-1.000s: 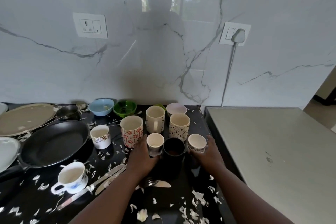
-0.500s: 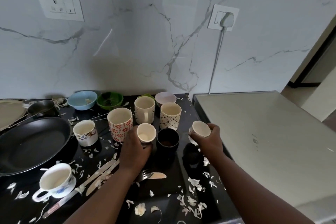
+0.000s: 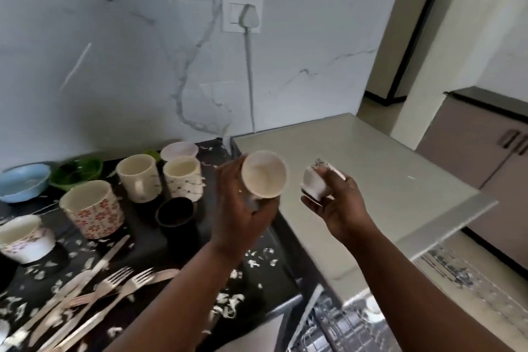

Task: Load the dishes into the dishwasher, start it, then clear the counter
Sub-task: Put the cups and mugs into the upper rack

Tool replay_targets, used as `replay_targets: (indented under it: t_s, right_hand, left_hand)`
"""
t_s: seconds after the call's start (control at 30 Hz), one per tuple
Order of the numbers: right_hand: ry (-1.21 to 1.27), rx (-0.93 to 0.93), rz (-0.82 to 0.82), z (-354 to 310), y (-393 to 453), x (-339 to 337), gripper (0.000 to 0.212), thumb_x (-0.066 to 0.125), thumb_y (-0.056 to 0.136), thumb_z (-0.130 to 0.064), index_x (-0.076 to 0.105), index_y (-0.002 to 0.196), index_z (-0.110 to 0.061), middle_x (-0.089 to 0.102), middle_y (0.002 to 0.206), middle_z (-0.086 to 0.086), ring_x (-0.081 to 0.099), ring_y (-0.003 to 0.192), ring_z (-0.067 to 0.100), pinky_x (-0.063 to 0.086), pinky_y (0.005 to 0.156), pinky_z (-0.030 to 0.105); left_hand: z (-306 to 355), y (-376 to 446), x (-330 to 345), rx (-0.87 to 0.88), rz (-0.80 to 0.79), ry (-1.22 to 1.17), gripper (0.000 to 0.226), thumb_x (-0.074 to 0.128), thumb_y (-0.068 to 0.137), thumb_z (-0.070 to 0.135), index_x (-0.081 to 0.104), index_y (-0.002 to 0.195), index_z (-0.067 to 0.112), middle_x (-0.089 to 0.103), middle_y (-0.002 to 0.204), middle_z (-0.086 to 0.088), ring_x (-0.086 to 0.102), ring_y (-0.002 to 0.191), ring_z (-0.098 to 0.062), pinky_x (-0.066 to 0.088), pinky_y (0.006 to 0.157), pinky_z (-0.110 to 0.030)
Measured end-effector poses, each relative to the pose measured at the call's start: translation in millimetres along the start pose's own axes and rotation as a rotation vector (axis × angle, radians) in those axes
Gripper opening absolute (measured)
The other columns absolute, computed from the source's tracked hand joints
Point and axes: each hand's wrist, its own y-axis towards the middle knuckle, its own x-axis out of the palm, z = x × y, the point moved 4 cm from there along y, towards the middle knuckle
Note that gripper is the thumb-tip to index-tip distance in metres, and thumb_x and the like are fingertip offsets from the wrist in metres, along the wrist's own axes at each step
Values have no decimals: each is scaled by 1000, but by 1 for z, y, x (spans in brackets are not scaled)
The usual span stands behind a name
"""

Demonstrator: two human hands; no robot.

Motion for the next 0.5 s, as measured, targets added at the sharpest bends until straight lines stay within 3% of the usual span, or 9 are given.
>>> replay_targets:
  t_s: [0.17,0.3,0.4,0.5]
  right_hand:
    - [74,-78,9,-65,-34,-114,36,70,83,-32,63,115,-18,65,111,9,64,102,25,55,87,47]
    - [154,-45,191,-95,-67,-237,40,68,83,-34,61,117,-14,65,105,13,64,89,26,55,84,41]
    - [216,-1,322,-96,-95,-323,38,67,82,-34,60,113,-13,66,100,12,62,86,26,51,88,43]
    - [266,89,426,-76,-122,-387,25,68,80,-29,59,100,-15,67,83,9,62,72,20,56,70,36]
  left_hand:
    - [86,-60,130,-151,-200,-313,66,78,73,28,43,128,17,52,119,-8,55,110,-14,44,92,-24]
    - [143,-121,227,-292,-399,-460,65,78,73,31,43,126,16,53,120,-10,57,109,-18,45,90,-27]
    - [164,-171,287,-354,-568,-483,65,79,76,33,46,129,13,55,122,-12,58,112,-26,48,93,-41]
    - [164,-216,324,-456,-719,-440,63,79,75,37,51,129,21,60,120,-2,60,110,-22,52,89,-44]
